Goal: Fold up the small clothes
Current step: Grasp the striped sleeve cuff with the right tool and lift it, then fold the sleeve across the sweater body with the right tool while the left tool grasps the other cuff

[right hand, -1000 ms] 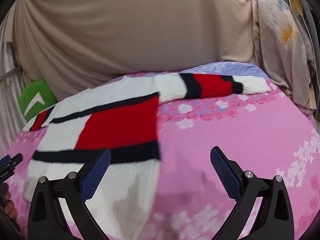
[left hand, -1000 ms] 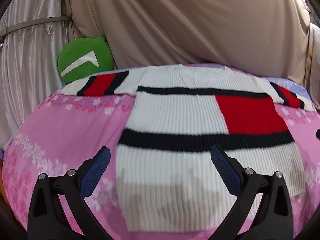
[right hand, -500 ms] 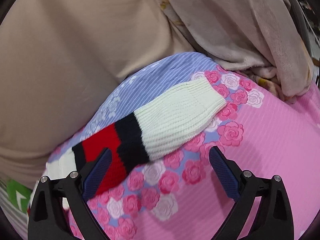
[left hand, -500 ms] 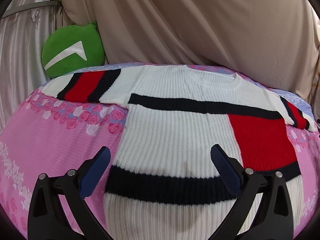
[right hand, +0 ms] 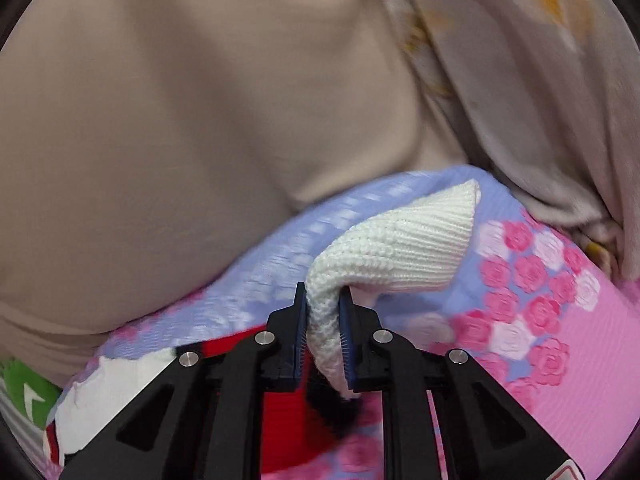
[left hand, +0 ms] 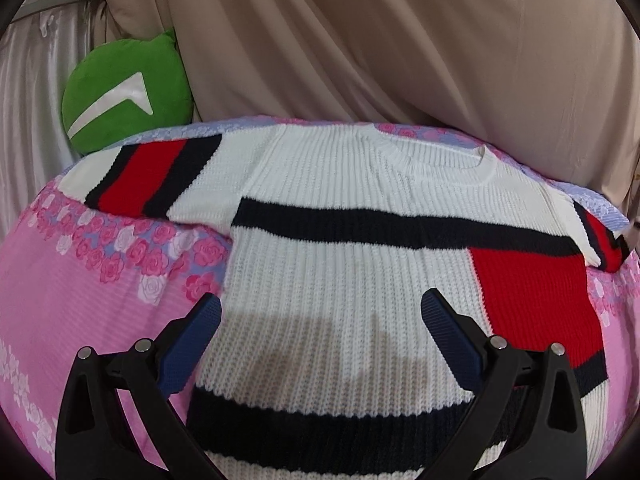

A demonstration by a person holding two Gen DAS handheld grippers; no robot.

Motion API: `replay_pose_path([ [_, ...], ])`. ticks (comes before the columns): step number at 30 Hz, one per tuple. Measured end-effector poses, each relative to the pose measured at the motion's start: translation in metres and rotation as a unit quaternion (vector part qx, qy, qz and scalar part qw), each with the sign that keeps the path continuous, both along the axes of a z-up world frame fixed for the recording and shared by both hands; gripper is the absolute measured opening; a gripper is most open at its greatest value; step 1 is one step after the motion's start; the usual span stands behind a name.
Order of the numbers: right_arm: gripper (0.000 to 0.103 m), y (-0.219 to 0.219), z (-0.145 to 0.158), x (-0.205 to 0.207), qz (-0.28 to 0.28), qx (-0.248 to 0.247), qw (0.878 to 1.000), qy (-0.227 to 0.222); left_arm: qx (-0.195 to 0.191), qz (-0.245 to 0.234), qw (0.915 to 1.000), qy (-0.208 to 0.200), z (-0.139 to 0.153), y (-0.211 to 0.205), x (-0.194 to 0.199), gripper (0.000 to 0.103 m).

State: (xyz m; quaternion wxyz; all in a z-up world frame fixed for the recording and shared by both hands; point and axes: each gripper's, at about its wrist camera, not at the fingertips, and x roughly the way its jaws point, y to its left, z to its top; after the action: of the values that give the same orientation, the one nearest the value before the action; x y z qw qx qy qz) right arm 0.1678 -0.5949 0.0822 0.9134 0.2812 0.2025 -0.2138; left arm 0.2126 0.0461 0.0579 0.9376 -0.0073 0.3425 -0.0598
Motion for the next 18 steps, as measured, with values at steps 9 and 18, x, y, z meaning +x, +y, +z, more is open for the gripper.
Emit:
replay_pose_path([
  [9,0.015,0.289,0.087,0.109,0.31,-0.149,0.938,-0.041,-0.008,-0.016,0.9983,-0.055,0.037,-0.005,0.014,0.098],
  [18,0.02,0.5,-0.048,0.185,0.501,-0.174,0.84,0.12,-0.078,-0.046,0.9959,-0.003,0.023,0.011,0.061,0.098],
])
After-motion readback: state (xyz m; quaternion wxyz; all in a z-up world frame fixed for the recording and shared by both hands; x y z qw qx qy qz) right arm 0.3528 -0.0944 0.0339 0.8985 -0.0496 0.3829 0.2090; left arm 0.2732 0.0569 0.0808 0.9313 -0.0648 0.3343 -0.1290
